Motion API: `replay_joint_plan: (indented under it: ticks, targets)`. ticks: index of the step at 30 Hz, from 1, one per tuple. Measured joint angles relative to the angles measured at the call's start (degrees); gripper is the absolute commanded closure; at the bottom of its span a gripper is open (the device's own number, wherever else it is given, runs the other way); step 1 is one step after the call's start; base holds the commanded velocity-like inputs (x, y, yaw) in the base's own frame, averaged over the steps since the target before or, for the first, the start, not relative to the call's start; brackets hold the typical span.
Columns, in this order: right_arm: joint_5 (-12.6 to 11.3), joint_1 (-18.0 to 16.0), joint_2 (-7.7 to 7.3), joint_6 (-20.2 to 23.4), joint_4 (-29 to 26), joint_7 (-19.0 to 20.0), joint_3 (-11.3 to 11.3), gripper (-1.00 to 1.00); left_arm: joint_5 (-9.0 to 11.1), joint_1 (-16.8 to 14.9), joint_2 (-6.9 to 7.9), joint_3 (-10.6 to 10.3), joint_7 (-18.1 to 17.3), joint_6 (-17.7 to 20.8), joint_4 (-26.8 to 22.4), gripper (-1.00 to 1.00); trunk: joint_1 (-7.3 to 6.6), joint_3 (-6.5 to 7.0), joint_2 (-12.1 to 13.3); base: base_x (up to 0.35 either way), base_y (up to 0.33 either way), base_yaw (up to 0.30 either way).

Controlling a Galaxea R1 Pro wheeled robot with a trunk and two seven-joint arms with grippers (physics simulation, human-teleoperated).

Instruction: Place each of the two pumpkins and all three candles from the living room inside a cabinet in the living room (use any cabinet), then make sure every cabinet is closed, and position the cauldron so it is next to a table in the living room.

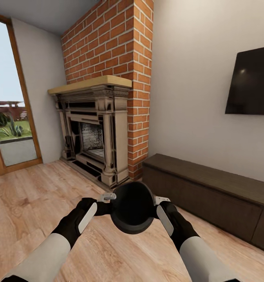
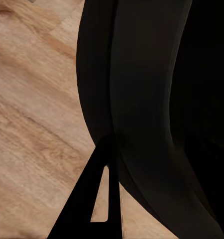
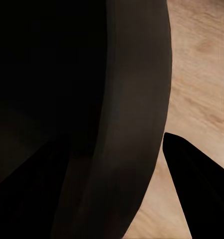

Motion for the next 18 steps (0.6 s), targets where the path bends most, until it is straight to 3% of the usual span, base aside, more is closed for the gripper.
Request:
replay_joint_plan:
  ticks: [9, 18]
  targets:
    - [0.15, -0.04, 0.03, 0.14, -0.03, 0.00, -0.04, 1.00, 0.05, 0.00, 0.01, 0.00, -0.01, -0.01, 0.02, 1.00, 0.00, 0.00, 0.00, 0.000, 0.000, 0.258]
    - [0.29, -0.04, 0.05, 0.27, -0.07, 0.00, -0.10, 1.00, 0.12, -0.01, 0.01, -0.01, 0.00, -0.01, 0.05, 1.00, 0.00, -0.01, 0.00, 0.000, 0.000, 0.048]
